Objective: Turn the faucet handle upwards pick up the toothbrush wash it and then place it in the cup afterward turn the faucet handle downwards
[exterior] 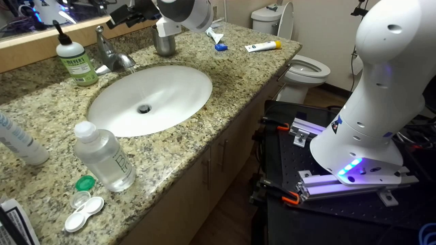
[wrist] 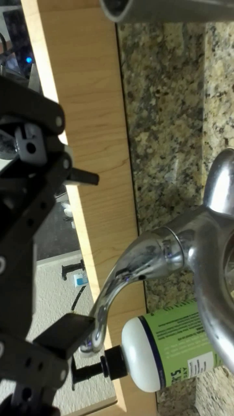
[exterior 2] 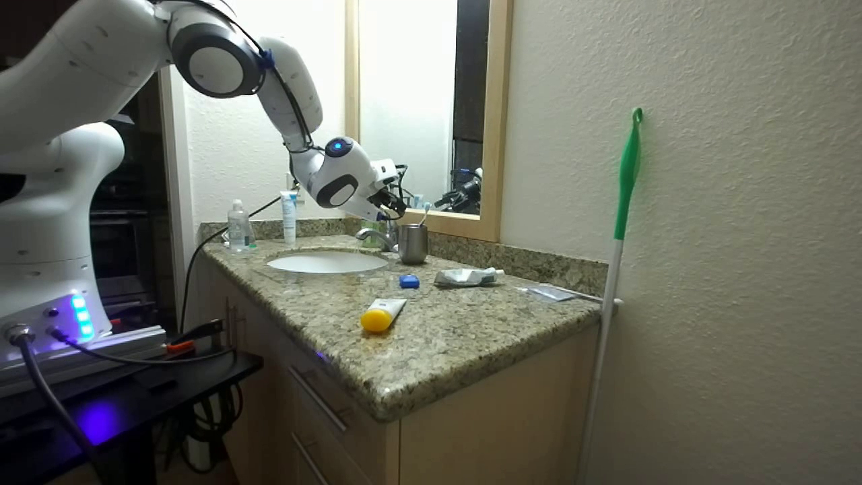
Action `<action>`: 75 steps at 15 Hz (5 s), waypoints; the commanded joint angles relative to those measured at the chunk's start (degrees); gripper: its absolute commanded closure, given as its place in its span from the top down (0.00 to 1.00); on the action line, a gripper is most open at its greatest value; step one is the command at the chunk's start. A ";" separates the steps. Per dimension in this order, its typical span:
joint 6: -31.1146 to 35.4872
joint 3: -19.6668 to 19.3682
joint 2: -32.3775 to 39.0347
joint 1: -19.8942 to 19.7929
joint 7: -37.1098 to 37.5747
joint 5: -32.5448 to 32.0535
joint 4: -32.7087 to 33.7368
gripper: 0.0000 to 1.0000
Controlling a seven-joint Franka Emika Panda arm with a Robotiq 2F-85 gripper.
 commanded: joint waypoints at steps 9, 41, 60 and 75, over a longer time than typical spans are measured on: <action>-0.11 5.34 -3.10 -2.05 -0.16 -2.63 2.02 1.00; -0.41 7.38 -5.18 -2.17 -2.51 -7.83 2.51 1.00; -0.55 1.46 -6.84 2.39 -4.09 -7.85 6.60 1.00; -6.82 2.82 2.10 -0.59 -3.40 -7.55 1.12 1.00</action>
